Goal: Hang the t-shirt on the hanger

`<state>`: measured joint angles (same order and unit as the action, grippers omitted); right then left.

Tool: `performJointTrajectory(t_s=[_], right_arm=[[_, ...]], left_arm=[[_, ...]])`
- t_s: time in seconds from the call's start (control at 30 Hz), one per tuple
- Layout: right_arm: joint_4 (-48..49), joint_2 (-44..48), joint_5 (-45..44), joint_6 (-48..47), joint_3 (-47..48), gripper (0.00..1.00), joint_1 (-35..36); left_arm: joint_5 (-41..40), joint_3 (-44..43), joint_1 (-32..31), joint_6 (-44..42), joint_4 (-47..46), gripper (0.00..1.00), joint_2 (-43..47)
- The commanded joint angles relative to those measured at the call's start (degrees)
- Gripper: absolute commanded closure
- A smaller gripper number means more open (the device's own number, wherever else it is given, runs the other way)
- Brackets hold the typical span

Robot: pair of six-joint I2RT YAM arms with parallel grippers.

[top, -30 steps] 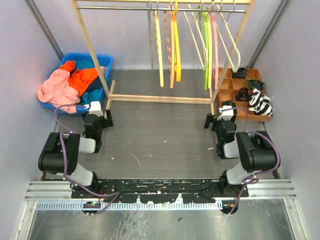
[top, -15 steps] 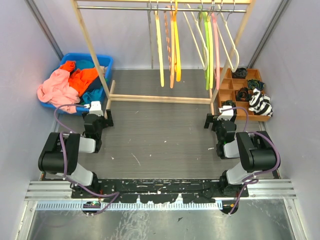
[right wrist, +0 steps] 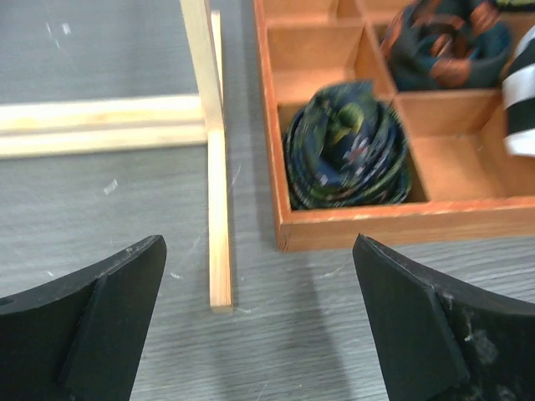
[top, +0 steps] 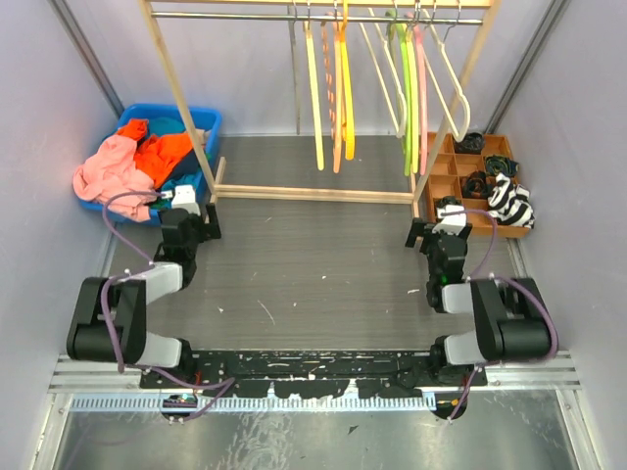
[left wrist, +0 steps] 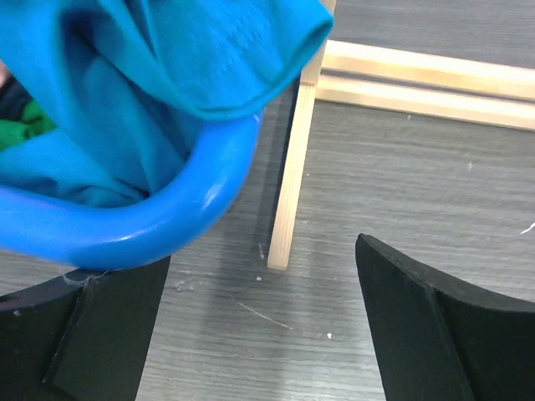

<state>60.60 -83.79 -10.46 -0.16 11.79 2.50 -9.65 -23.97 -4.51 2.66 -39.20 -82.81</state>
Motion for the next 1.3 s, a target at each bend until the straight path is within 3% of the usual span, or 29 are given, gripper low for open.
performJointTrajectory(t_s=[0.0, 0.23, 0.4, 0.5, 0.6, 0.73, 0.93, 1.2, 1.27], right_arm=[[-11.0, 13.3, -3.2, 3.0, 2.5, 0.00, 0.0], [-46.5, 26.7, -2.6, 10.2, 14.3, 0.00, 0.0], [-66.0, 33.5, 1.7, 14.9, 22.8, 0.00, 0.0], [-75.4, 37.7, 12.6, 17.7, 28.1, 0.00, 0.0], [-82.0, 41.8, 20.9, 19.8, 31.4, 0.00, 0.0], [-89.0, 47.6, 25.1, 18.6, 34.8, 0.00, 0.0], [-100.6, 49.2, 26.6, 20.0, 43.7, 0.00, 0.0], [-101.3, 52.5, 33.1, 26.5, 44.4, 0.00, 0.0], [-100.8, 53.4, 32.0, 28.1, 44.6, 0.00, 0.0]], left_arm=[[-0.2, -9.5, -0.2, 5.7, 23.0, 0.02, 5.7], [8.5, -16.3, -0.3, 12.6, 41.8, 0.02, 15.7], [14.2, -21.0, -0.3, 19.9, 54.3, 0.02, 24.1], [16.9, -25.8, -0.3, 25.5, 63.6, 0.02, 28.1], [20.1, -30.6, -0.3, 28.0, 71.8, 0.02, 31.3], [24.1, -34.6, -0.4, 28.9, 77.6, 0.02, 36.6], [21.3, -42.7, -0.3, 32.5, 91.5, 0.02, 41.9], [24.7, -44.1, -0.3, 34.4, 93.4, 0.02, 47.2], [21.6, -44.2, -0.3, 36.2, 95.9, 0.02, 47.8]])
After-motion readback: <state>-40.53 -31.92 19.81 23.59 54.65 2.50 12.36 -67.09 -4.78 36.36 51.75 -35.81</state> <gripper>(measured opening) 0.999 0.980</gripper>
